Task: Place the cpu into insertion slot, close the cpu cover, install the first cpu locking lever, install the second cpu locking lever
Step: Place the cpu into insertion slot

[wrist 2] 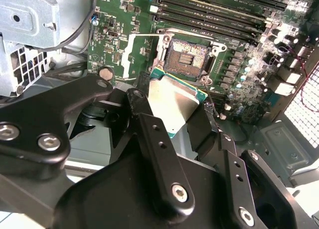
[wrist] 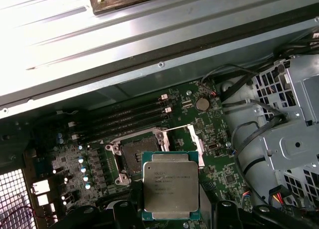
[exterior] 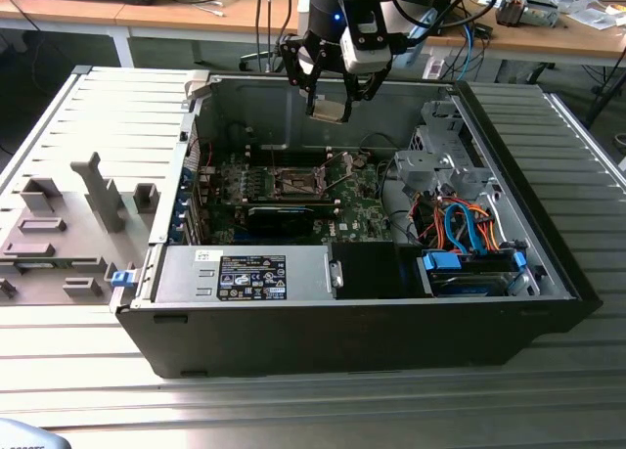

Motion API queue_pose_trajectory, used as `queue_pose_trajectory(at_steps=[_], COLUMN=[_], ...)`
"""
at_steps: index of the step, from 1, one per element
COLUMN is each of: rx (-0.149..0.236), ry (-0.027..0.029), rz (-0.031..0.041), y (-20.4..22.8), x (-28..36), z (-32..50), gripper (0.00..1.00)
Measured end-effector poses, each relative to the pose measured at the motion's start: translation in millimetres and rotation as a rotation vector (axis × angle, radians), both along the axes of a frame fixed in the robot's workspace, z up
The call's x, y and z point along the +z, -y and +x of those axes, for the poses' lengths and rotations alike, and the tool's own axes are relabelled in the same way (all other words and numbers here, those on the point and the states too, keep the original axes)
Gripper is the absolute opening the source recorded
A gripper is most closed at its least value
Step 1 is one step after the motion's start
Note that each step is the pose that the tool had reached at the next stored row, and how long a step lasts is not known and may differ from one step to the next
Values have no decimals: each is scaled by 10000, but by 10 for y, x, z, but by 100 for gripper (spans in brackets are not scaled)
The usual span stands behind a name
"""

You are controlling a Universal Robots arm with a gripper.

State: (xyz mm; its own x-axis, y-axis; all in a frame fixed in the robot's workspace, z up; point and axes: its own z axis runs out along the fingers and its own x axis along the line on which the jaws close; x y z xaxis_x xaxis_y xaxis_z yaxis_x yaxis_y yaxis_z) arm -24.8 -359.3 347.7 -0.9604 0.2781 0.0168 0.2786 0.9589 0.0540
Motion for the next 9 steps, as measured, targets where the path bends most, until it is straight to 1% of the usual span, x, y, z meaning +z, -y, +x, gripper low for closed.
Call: queue_pose_trajectory(at_steps=[9], rx=[-232], ry=[0], rz=[-4], y=[0], x=[0], z=[0], gripper=[54])
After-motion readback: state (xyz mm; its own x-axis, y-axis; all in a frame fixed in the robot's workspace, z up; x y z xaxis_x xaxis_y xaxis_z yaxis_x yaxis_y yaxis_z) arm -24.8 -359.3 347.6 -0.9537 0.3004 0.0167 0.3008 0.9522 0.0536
